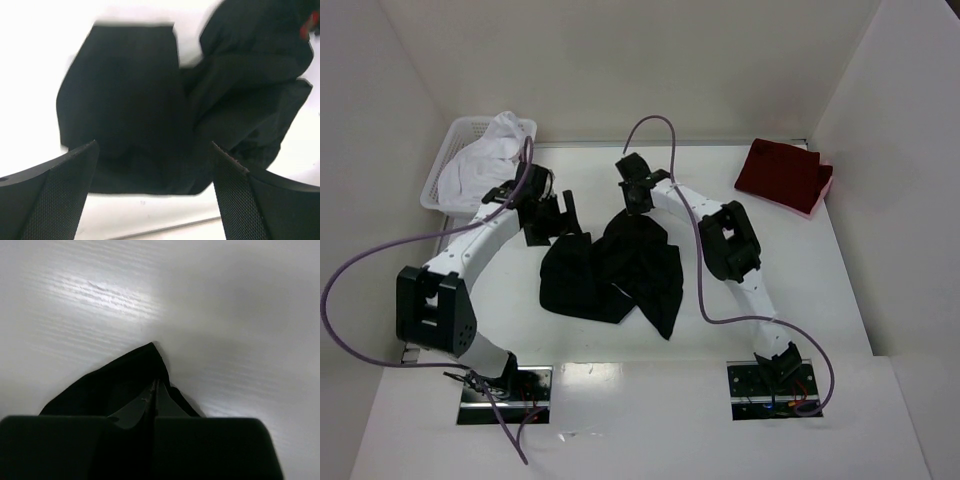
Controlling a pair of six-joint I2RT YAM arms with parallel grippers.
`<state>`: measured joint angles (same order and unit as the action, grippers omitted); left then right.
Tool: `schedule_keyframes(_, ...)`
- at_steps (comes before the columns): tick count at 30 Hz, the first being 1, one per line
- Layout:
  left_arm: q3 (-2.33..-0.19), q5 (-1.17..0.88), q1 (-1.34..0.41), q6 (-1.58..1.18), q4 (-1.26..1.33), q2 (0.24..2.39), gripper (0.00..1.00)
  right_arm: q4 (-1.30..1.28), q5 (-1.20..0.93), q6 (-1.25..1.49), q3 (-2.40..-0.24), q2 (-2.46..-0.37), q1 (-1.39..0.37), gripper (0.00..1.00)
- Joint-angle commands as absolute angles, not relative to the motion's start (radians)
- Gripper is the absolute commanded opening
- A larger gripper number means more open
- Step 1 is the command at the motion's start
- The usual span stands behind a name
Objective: Fold and stack the t-shirts
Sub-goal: Flatten out the tshirt
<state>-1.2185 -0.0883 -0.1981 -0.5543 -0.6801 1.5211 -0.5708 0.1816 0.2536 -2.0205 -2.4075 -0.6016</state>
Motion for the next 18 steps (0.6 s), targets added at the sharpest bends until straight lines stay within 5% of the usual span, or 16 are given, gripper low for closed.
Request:
schedule_keyframes(1, -1.325, -0.108, -0.22, -0.465, -0.635, 1.631, 0.96, -0.486, 0.155, 0.305, -1.951, -2.219, -0.584, 0.0)
schedule_keyframes(18, -1.543, 0.231, -0.345, -0.474, -0.693, 1.986, 0.87, -0.403, 0.088, 0.377, -1.57, -1.99, -0.584, 0.0)
